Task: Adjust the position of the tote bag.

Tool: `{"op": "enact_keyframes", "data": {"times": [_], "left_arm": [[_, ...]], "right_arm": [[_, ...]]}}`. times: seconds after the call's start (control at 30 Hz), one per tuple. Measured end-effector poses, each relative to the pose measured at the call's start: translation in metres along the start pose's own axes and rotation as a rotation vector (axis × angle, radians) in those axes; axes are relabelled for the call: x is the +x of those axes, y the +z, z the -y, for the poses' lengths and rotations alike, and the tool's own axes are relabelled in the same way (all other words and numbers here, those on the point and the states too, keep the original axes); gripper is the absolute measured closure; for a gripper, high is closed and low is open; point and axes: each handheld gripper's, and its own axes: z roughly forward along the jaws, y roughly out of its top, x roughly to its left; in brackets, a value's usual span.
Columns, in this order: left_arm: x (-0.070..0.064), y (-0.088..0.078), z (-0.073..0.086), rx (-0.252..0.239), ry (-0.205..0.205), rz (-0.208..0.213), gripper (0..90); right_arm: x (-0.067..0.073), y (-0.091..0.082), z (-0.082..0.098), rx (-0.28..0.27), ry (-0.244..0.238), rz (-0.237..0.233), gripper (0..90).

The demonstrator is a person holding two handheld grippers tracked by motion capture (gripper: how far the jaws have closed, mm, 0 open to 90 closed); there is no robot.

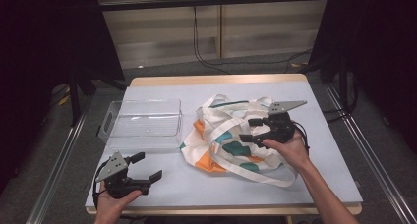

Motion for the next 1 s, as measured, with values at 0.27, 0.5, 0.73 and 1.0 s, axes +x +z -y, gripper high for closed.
{"op": "enact_keyframes", "data": {"times": [0.27, 0.5, 0.73, 1.0], "left_arm": [[0.001, 0.000, 0.000, -0.001, -0.006, 0.019, 8.1], [-0.006, 0.002, -0.004, 0.015, -0.007, 0.048, 13.4], [-0.020, 0.016, -0.018, 0.007, 0.040, 0.112, 16.6], [-0.027, 0.035, -0.030, 0.019, 0.035, 0.170, 35.5]], "right_arm": [[-0.003, 0.027, -0.004, 0.014, 0.018, 0.000, 54.4], [0.012, 0.024, -0.006, 0.025, 0.002, -0.051, 68.2], [0.030, 0.031, 0.003, 0.069, -0.010, -0.126, 77.0], [0.041, 0.035, 0.016, 0.104, -0.004, -0.181, 77.5]]}}
